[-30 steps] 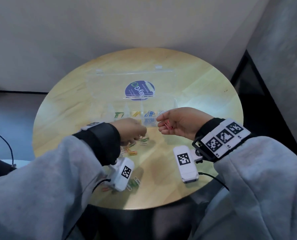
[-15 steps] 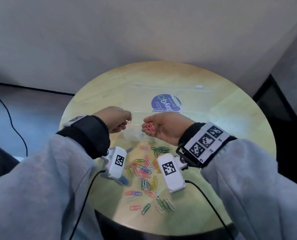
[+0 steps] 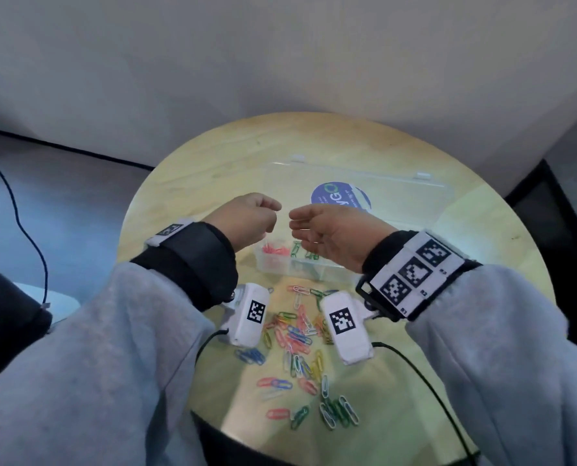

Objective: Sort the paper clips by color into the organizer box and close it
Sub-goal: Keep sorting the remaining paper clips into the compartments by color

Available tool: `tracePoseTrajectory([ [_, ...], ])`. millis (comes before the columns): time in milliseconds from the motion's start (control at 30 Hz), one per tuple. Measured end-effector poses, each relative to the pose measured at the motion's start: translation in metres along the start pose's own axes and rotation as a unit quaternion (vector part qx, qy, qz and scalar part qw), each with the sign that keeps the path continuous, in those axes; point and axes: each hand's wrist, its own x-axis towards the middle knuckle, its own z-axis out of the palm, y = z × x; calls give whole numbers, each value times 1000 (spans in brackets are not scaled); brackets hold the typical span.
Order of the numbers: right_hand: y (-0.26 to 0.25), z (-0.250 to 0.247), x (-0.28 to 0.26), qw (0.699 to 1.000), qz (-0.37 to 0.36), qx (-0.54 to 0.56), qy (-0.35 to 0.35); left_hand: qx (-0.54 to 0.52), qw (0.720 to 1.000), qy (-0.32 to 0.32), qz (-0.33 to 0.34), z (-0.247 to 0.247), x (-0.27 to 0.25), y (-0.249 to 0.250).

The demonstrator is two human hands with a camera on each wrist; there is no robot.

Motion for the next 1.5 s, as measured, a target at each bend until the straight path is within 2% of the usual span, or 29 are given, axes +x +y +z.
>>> tracePoseTrajectory([
  [133,8,-23,-31,988,-28,-148,27,16,998,-32,49,5,-26,2],
  [267,34,-43,-63,946,-17,-317,66,84,992,-70,63,15,-48,-5],
  [400,56,-43,-84,916,18,-399,45,303,949,-53,69,31,-64,-21],
  [533,71,-36,-88,866,34,-498,17,405,912,-55,39,39,-65,-39],
  [667,76,-32,-86,836,22,-548,-9,434,898,-56,38,41,-54,-41],
  [867,74,-37,-64,798,3,-602,32,486,870,-72,49,59,-32,-37],
  [933,73,-35,-57,786,-24,-617,14,502,860,-73,58,67,-27,-38],
  [1033,75,-24,-46,752,-66,-655,-29,530,842,-82,65,77,-24,-37],
  [1133,80,-21,-37,734,-52,-675,-55,546,830,-83,76,81,-21,-37],
  [1200,81,-24,-36,727,-43,-683,-61,549,828,-79,87,82,-19,-39],
  [1367,79,-28,-40,743,-34,-666,-57,556,821,-117,60,80,-17,-43],
  [1500,78,-27,-42,758,-34,-651,-21,545,831,-98,51,77,-18,-43],
])
